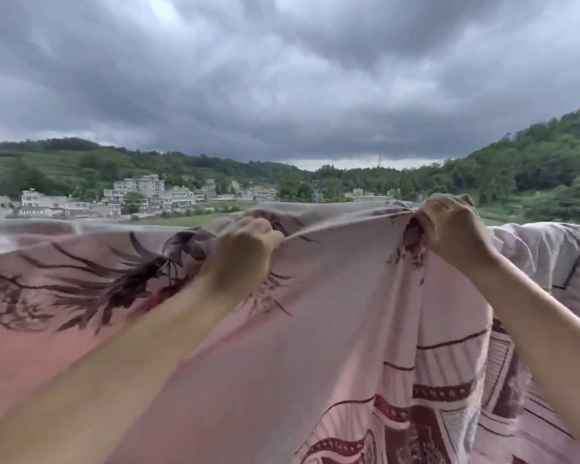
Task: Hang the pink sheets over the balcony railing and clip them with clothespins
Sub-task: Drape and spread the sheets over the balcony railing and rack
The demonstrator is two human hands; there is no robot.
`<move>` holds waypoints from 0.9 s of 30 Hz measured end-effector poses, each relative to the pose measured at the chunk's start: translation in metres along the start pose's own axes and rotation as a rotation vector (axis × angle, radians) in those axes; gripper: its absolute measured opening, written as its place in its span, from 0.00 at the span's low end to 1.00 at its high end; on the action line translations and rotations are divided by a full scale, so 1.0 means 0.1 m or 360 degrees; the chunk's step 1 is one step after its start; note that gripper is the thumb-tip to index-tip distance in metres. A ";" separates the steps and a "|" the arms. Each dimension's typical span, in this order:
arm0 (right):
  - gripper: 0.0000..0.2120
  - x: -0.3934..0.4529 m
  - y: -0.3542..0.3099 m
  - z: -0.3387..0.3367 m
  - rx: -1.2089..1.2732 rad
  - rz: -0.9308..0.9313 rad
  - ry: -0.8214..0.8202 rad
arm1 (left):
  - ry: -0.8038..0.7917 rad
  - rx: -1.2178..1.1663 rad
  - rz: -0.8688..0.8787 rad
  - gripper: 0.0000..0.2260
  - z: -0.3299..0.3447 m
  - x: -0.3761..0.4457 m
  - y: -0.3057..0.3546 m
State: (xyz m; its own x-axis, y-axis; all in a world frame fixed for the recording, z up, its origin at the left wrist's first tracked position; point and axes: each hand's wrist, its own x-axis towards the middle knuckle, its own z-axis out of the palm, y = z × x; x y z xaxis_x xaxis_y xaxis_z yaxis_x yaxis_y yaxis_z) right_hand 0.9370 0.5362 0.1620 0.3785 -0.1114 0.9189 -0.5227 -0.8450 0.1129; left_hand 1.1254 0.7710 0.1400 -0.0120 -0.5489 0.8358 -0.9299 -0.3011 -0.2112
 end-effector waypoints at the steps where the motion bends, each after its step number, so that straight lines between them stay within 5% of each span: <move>1: 0.07 -0.02 0.07 -0.01 0.0033 0.0037 0.0022 | -0.0037 -0.0028 0.0039 0.03 0.05 -0.04 0.10; 4: 0.03 -0.19 0.12 0.01 0.0062 -0.0131 -0.0038 | -0.0125 -0.0121 0.0013 0.10 0.07 -0.26 0.32; 8: 0.08 -0.21 0.01 -0.13 0.0010 -0.0673 -0.0384 | 0.0133 -0.0145 -0.0334 0.07 -0.16 -0.43 0.29; 11: 0.07 0.02 -0.15 -0.23 -0.0011 -0.0672 -0.0688 | 0.0132 0.0099 -0.0764 0.10 -0.34 -0.37 -0.07; 13: 0.03 0.18 -0.38 -0.20 0.0095 -0.0688 -0.0662 | 0.0001 0.0234 -0.1005 0.12 -0.43 -0.30 -0.35; 14: 0.09 0.26 -0.51 -0.16 0.0176 -0.0700 -0.0625 | -0.0117 0.0261 -0.1044 0.14 -0.46 -0.25 -0.47; 17: 0.26 0.49 -0.86 0.01 0.0286 -0.0710 -0.0769 | -0.0454 0.0194 -0.0940 0.14 -0.45 -0.11 -0.66; 21: 0.17 0.52 -1.02 0.24 0.0337 -0.0695 -0.0981 | -0.0614 -0.0014 -0.0746 0.10 -0.34 -0.01 -0.87; 27: 0.16 0.61 -1.00 0.38 0.0462 -0.0502 -0.0675 | -0.0592 -0.0110 -0.0660 0.07 -0.15 0.31 -1.26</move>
State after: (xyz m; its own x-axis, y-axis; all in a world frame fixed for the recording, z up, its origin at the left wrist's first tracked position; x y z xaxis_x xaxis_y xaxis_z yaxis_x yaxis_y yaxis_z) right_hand 1.0411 0.5940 0.1928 0.7841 0.0194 0.6203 -0.1283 -0.9728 0.1926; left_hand 1.2368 0.8032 0.2002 0.4785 -0.6372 0.6042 -0.8513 -0.5053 0.1412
